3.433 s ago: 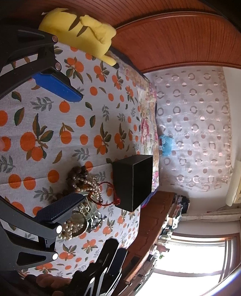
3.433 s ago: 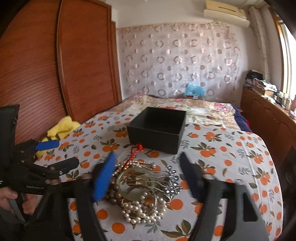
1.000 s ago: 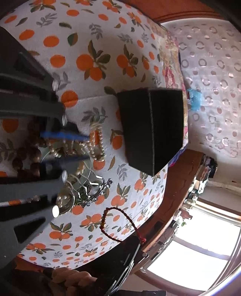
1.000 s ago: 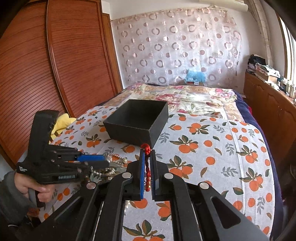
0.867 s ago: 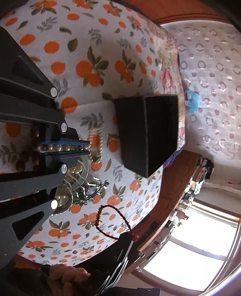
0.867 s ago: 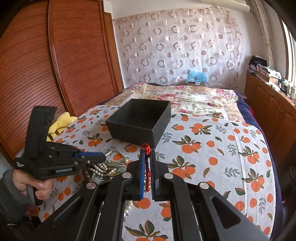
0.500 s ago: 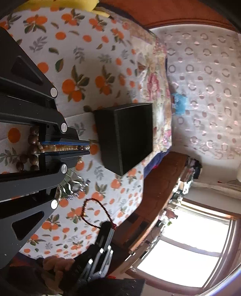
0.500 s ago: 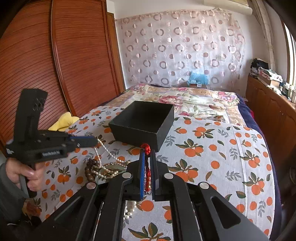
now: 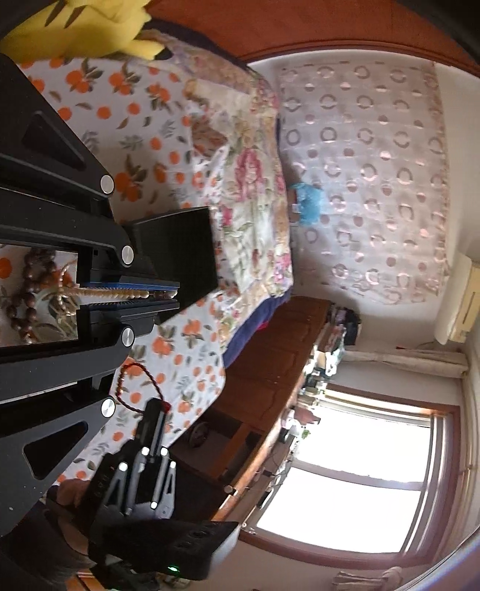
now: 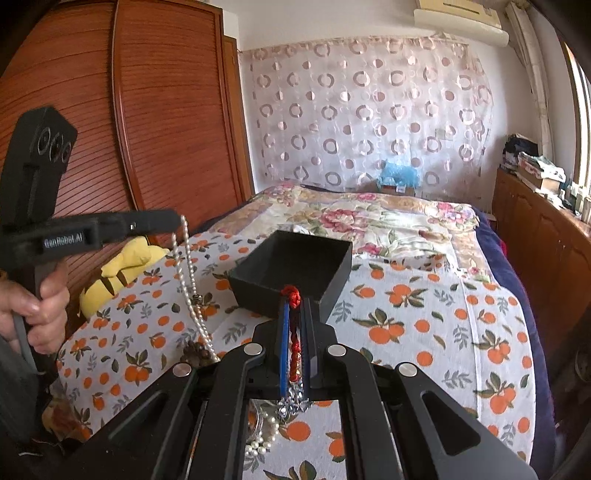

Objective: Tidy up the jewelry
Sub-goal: 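Carry both items over the black box and open both tools to drop them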

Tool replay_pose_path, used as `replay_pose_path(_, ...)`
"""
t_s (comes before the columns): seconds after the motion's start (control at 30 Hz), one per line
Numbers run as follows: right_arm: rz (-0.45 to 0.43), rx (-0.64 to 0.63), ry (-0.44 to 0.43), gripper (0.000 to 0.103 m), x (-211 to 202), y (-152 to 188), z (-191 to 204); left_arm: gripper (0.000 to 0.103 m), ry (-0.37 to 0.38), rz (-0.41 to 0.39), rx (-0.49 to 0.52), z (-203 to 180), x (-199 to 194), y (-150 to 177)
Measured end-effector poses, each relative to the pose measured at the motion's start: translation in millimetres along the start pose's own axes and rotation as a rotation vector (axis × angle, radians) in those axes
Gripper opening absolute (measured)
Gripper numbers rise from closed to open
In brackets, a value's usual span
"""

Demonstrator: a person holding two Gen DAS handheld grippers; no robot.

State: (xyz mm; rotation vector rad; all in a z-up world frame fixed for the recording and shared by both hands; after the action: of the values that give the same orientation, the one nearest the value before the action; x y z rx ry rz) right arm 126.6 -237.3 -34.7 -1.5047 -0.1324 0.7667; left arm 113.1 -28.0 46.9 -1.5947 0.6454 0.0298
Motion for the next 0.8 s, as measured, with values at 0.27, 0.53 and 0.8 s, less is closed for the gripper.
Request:
replay_pose_path(0.27,-0.010,-0.031,0.002,0.006,7,-15,2,0.004,-0.007,-0.041,0.024,-5,-1,-33)
replay_pose_path(0.53,-0.020,-0.042,-0.002,0.006,24,-35,0,0.004,-0.029,-0.094,0.059,-12,-2,-74)
replay_pose_path(0.8,-0.005,-0.054,-0.008,0.006,59,-48,-5,0.004,-0.069,-0.101,0.064,-4,14,-94)
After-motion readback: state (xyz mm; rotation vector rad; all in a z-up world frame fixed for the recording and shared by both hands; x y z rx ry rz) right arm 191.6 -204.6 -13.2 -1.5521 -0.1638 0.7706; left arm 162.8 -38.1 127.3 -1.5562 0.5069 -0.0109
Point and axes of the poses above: each gripper's, at about its wrist camera, not at the fingertips, and x roughly the way its jaws point, z to its left, y to its underside, the point moved 3 cm from there along x, roughly the way its jaws point, and after that the axes turned 9 degrees about -z, right-handed, at the moved point
